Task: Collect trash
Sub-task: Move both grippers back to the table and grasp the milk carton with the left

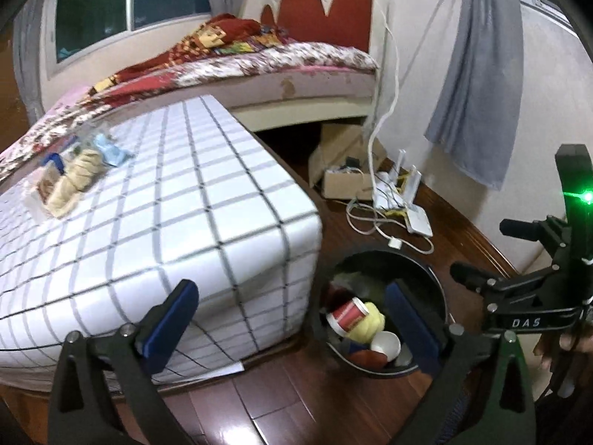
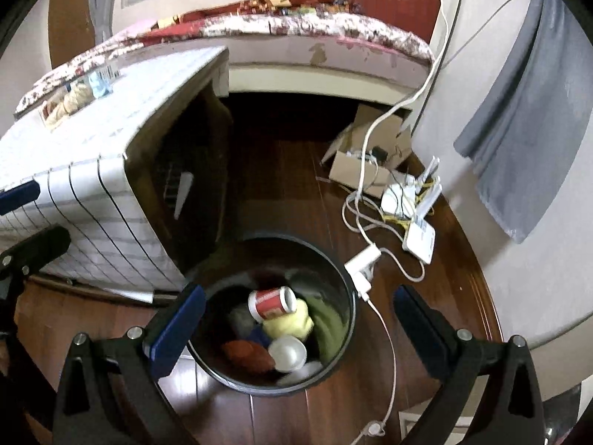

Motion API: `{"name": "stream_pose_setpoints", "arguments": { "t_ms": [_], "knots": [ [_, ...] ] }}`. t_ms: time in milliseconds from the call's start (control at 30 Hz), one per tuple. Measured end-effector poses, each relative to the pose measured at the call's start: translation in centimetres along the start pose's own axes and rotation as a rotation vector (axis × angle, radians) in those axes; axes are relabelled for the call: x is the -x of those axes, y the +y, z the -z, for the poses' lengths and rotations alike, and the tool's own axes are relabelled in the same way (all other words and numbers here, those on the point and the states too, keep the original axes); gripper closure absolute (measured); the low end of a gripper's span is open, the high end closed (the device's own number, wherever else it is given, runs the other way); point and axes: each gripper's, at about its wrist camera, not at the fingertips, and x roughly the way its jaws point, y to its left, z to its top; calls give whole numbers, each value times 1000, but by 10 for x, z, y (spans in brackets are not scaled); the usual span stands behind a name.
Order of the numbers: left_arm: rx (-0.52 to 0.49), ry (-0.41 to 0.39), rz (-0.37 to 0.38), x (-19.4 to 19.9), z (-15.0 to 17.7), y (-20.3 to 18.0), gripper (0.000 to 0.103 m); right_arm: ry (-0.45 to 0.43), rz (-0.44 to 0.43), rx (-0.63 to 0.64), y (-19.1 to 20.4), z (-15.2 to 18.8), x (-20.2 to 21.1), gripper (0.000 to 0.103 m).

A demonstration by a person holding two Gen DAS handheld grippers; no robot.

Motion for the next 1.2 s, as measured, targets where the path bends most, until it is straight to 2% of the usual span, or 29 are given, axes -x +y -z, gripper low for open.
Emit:
{"name": "stream_pose_setpoints", "arguments": {
  "t_ms": [233,467,667,833,967,1033,1100,1200],
  "knots": [
    [60,-59,-65,19,-12,46,1,-113,-52,-49,22,-32,16,1],
    [124,-82,-159,32,-14,101,1,-194,-101,-29,60,-56,23,1],
    [202,-74,-220,41,-6,157,1,-206,-198,19,102,-76,23,1],
    [242,-82,-296,48,-8,200,1,-218,-283,101,144,-111,27,1],
    [294,-91,-336,45,-18,234,2,-168,-330,135,173,-138,5,1],
    [310,-83,-357,37,-25,249,9,-154,-340,160,187,-151,-8,8],
    [347,-80,-345,25,-34,266,20,-131,-351,182,199,-163,-22,25],
    [382,-72,-331,10,-43,281,25,-104,-372,216,219,-181,-44,32]
  ]
}}
